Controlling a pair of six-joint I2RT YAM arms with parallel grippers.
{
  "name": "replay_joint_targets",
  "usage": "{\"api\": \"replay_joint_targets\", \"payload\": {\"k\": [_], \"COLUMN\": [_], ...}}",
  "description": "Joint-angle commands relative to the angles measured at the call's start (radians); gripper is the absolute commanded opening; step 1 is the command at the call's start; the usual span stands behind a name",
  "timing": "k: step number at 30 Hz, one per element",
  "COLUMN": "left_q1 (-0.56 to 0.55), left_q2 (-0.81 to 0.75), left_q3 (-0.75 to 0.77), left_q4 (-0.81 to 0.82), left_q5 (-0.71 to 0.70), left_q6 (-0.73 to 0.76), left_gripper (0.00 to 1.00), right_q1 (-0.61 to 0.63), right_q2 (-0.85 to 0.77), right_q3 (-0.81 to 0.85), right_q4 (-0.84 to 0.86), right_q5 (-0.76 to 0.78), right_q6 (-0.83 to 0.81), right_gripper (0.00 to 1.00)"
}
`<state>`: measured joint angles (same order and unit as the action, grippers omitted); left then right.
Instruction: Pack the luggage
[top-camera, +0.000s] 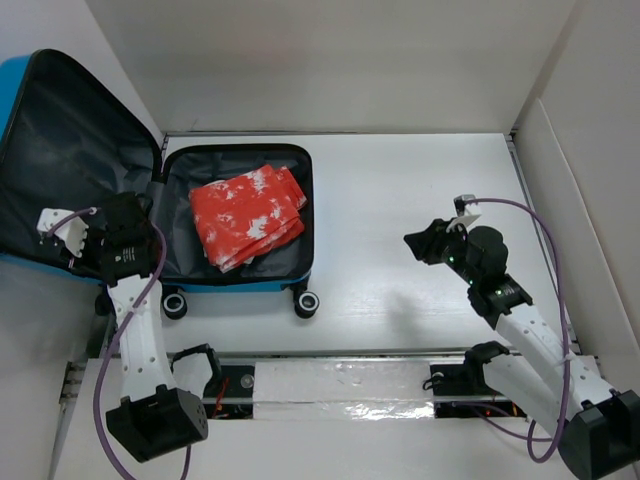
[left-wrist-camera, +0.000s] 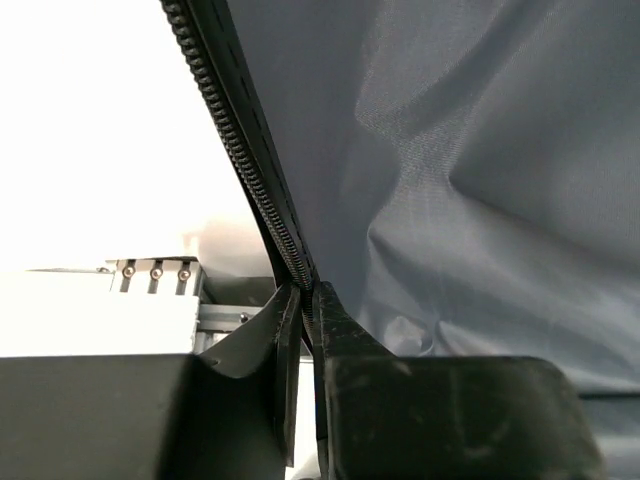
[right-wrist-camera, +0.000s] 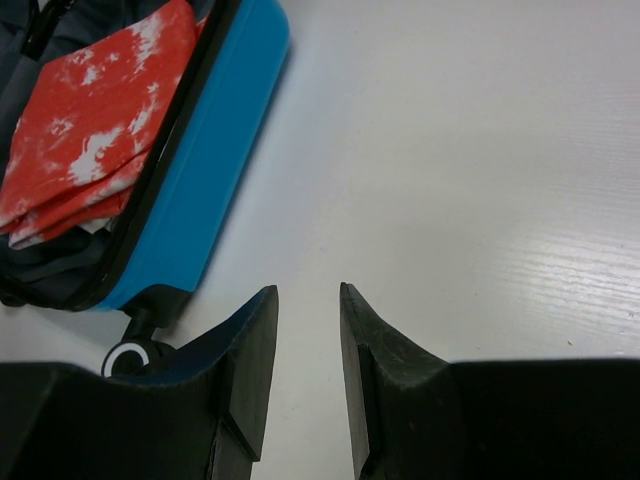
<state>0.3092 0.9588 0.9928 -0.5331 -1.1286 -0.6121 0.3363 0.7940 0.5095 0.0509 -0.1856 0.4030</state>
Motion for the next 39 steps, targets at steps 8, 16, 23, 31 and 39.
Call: {"api": "replay_joint_targets", "payload": {"k": [8, 16, 23, 31, 39], "left_q1": [-0.005, -0.179, -0.547, -0.909, -1.140], "left_q2": [-0.008, -0.072, 0.012, 0.155, 0.228], "left_q3": [-0.026, -0.004, 0.108, 0.208, 0.155], "left_q4": [0.074, 0.185, 0.137, 0.095, 0.150], "left_q5": [0.090, 0.168, 0.052, -0.103, -0.163], "left_q6": [-0.009, 0.089, 0.011, -0.037, -0.029], "left_gripper": [0.00, 0.00, 0.00, 0.00, 0.00], "right_q1": [0.010, 0.010, 0.010, 0.010, 0.010], "right_q2": [-0.012, 0.002, 0.014, 0.024, 0.028], "right_q3": [0.041, 0.043, 0.044, 0.046, 0.043], "right_q4": [0.018, 0.023, 0.026, 0.027, 0.033], "right_q5": [0.061, 0.058, 0.069, 0.075, 0.097], "right_q6": [-0.003, -0.001, -0.001, -0.001, 0.005], "right_gripper": [0.37, 0.37, 0.37, 0.37, 0.37]}}
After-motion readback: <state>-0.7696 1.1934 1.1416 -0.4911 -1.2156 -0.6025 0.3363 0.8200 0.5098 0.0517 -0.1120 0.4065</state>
